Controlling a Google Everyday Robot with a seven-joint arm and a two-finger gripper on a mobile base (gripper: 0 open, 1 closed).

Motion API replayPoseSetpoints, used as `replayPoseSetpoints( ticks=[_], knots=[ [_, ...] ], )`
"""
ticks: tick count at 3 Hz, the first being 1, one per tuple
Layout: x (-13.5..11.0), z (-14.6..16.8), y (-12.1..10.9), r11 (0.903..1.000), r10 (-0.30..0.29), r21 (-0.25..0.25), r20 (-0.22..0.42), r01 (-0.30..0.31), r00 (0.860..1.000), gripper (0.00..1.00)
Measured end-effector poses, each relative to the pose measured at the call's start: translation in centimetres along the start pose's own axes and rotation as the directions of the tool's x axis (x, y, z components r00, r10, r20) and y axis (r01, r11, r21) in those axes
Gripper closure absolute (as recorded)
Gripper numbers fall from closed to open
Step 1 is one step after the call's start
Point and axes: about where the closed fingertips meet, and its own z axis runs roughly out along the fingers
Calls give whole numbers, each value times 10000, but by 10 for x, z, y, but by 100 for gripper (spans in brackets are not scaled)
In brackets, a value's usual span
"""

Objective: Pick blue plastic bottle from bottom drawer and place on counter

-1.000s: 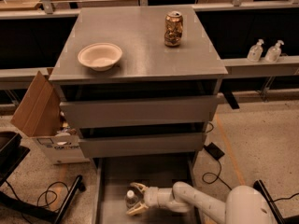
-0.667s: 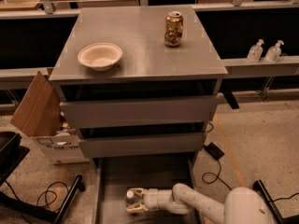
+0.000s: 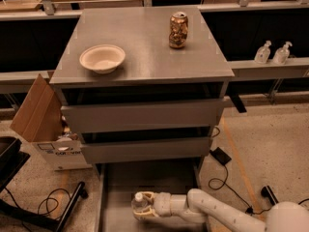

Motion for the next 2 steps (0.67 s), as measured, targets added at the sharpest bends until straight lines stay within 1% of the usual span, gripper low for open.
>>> replayPoseSetpoints(
  ticks=[1, 2],
  knots=[
    [-94, -48, 14, 9993, -357, 124, 491, 352, 9982, 100],
    [-190, -67, 55, 9974, 298, -674, 853, -241, 9959, 100]
  ],
)
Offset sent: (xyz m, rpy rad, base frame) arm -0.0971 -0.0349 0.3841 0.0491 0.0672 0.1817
